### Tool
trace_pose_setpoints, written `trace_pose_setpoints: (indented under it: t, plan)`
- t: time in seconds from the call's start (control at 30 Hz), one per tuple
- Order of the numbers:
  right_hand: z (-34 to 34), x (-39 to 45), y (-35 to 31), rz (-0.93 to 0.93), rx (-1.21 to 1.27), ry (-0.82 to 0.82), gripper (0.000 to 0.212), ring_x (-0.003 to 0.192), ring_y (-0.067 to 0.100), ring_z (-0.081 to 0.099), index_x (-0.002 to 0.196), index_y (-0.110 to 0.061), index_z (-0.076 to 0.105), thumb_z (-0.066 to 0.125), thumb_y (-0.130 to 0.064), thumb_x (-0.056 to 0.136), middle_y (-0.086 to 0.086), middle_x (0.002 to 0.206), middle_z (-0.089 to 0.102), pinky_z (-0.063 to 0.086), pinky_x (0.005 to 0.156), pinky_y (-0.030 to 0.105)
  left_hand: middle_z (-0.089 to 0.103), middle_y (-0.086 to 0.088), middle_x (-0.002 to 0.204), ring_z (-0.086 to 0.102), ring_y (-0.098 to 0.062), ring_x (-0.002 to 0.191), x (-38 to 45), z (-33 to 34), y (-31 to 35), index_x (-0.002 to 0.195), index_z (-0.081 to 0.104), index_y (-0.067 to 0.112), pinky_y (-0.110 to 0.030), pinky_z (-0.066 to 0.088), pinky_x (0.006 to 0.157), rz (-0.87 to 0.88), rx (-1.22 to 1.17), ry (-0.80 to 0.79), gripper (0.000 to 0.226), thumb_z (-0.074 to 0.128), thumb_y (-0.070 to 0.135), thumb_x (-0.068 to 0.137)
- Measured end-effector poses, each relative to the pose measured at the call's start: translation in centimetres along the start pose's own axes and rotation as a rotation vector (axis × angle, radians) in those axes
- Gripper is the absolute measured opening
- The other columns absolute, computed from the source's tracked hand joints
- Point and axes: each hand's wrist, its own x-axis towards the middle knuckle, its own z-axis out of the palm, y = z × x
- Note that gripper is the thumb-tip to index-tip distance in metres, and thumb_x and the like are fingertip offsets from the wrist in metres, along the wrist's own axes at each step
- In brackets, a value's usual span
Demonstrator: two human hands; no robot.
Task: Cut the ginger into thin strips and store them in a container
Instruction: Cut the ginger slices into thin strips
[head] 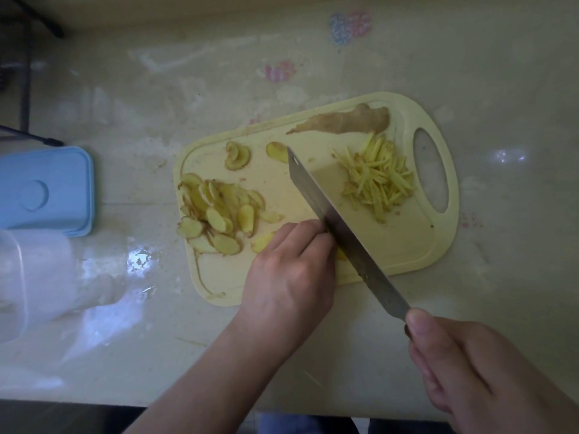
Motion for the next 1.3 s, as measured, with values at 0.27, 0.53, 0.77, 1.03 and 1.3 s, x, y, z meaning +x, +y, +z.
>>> trace_pose_setpoints:
  t: [0.27,0.53,0.77,1.03,1.3]
  plan:
    - [0.2,1.4,0.2,-0.074,-0.014,-0.019,0.091,0.052,0.011,0.053,0.071,-0.034,0.054,0.000,-0.106,0.059,-0.005,0.052,0.055,0.039,0.057,0.029,0.072,-0.009,0.105,0.066,-0.031,0.085,-0.4,0.0,-0.3,0.097,0.075,0.001,-0.039,0.054,0.074,0.019,-0.027,-0.004,0.014,0.062,0.003,0.094]
    - [0.0,-0.3,-0.3,-0.072,0.017,0.037,0.094,0.040,0.010,0.044,0.069,-0.020,0.050,0.011,-0.106,0.065,0.004,0.049,0.052,0.037,0.049,0.026,0.073,-0.009,0.102,0.069,-0.032,0.087,-0.3,-0.2,0.2,0.094,0.076,0.003,-0.042,0.056,0.069,-0.030,0.002,-0.030,0.014,0.064,0.000,0.087]
    - [0.4,-0.1,-0.2,-0.057,-0.048,0.065,0.098,0.057,0.008,0.057,0.078,-0.031,0.054,-0.007,-0.105,0.058,-0.009,0.057,0.058,0.043,0.062,0.024,0.073,-0.008,0.097,0.069,-0.031,0.084,-0.2,-0.2,0.2,0.089,0.075,0.003,-0.041,0.056,0.066,-0.036,-0.003,0.002,0.010,0.066,0.001,0.088]
    - [0.0,1.0,-0.4,-0.162,-0.088,0.052,0.095,0.052,0.009,0.055,0.069,-0.018,0.054,0.005,-0.099,0.074,-0.003,0.053,0.056,0.044,0.057,0.028,0.073,-0.007,0.100,0.069,-0.029,0.086,-0.4,-0.2,-0.3,0.092,0.077,0.004,-0.040,0.056,0.068,-0.024,-0.034,0.026,0.010,0.067,0.006,0.092]
    - [1.7,-1.3,0.8,-0.256,-0.076,0.436,0.056,0.054,0.005,0.057,0.082,-0.034,0.058,0.028,-0.078,0.098,-0.003,0.064,0.060,0.044,0.049,0.022,0.073,-0.006,0.094,0.070,-0.029,0.080,-0.3,-0.4,0.0,0.089,0.076,0.005,-0.040,0.054,0.061,-0.032,0.009,0.019,0.010,0.070,-0.002,0.085]
